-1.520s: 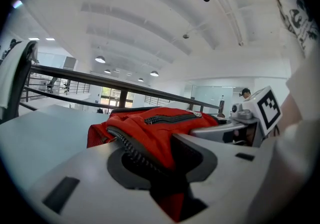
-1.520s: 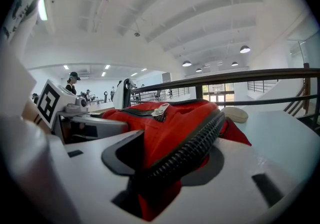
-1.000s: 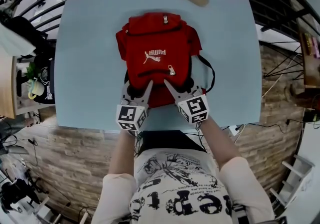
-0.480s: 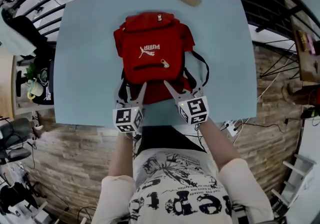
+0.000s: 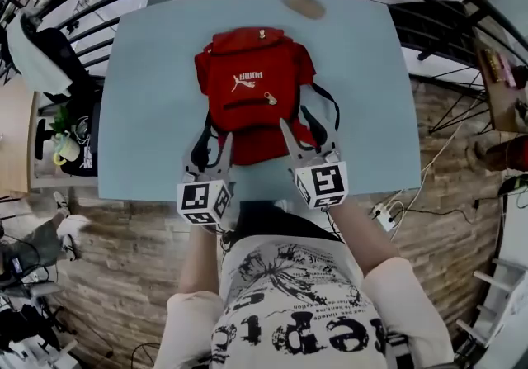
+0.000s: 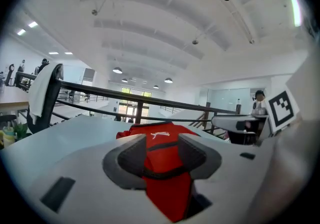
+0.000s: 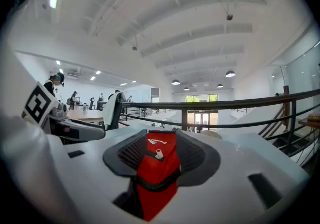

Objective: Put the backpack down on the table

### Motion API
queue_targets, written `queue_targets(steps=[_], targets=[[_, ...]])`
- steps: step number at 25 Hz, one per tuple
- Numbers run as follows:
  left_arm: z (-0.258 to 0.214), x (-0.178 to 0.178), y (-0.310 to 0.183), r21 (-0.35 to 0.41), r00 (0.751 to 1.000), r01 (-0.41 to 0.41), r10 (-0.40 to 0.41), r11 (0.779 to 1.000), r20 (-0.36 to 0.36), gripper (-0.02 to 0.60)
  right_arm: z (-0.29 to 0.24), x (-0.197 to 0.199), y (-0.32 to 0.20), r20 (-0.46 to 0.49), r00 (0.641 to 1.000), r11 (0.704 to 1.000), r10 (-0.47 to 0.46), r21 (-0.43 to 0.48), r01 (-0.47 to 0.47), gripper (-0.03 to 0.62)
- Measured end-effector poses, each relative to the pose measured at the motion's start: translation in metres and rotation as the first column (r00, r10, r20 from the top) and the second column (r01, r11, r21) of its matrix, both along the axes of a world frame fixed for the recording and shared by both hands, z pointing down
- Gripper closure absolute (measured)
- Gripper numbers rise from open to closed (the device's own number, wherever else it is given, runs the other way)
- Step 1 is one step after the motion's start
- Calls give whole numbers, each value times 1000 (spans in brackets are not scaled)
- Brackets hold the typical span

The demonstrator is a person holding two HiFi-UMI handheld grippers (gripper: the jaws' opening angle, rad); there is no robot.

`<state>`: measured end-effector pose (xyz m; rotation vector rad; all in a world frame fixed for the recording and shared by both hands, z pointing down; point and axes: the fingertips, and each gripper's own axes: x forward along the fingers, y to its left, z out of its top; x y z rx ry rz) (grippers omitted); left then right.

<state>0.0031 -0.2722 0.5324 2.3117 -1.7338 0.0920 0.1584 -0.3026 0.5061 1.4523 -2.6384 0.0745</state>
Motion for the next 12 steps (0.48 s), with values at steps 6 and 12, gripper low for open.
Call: queue_targets(steps=[6,12], targets=[[-44,14,16,31,995,-41,38,999,92,519,-45,5,22,11,1000,998,-16,54,15,557],[-98,27,33,128,992,-83,70,988,102,552,-85,3,45,18,996,989,-90,118,87,600]])
